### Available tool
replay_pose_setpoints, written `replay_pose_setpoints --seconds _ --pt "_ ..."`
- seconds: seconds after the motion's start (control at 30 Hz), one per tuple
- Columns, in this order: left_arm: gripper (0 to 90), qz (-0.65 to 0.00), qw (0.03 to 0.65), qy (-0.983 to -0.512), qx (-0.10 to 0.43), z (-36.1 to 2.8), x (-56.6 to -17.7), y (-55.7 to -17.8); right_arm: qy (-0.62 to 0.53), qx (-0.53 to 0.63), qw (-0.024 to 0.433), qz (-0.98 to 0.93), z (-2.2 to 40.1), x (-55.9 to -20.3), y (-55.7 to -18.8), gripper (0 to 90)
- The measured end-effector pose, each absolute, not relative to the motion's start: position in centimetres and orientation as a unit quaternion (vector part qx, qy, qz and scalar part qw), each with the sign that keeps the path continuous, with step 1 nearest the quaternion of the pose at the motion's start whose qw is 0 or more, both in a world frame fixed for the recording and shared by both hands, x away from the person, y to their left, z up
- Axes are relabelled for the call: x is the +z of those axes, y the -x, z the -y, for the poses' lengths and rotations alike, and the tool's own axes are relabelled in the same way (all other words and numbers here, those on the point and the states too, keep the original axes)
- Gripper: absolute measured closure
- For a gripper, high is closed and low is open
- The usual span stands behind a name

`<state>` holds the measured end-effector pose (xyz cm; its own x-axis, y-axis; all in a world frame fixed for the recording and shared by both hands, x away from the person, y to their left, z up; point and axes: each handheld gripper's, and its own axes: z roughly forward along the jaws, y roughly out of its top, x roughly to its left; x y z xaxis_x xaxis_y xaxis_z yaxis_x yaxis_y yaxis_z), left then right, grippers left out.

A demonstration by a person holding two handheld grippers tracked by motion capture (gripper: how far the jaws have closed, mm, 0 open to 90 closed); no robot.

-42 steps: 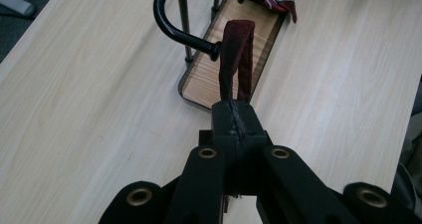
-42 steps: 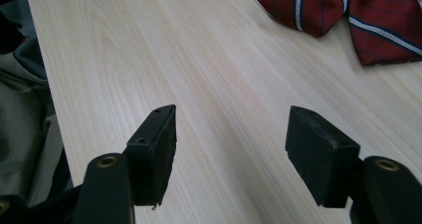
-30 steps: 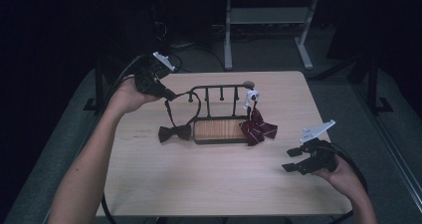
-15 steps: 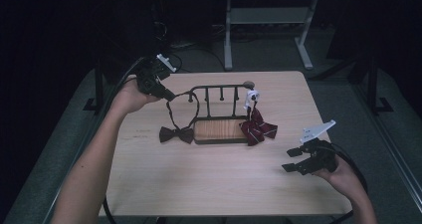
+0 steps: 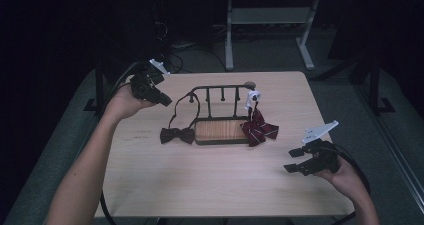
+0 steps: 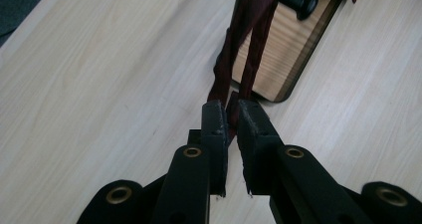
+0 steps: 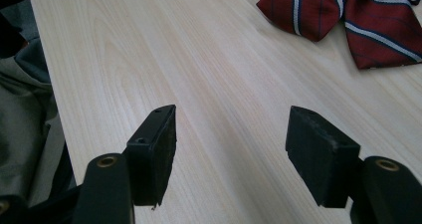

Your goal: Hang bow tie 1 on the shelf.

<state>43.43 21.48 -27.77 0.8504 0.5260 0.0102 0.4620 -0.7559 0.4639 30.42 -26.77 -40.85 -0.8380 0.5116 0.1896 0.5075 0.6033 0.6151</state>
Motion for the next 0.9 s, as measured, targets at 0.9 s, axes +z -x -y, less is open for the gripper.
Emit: replay_pose_setpoints --seconds 0.9 --pt "77.6 -0.248 0.233 -0.938 0.060 -23.8 -30.5 -39.8 -0.293 0.340 0.001 -0.893 26.6 -41.0 -30.5 36.1"
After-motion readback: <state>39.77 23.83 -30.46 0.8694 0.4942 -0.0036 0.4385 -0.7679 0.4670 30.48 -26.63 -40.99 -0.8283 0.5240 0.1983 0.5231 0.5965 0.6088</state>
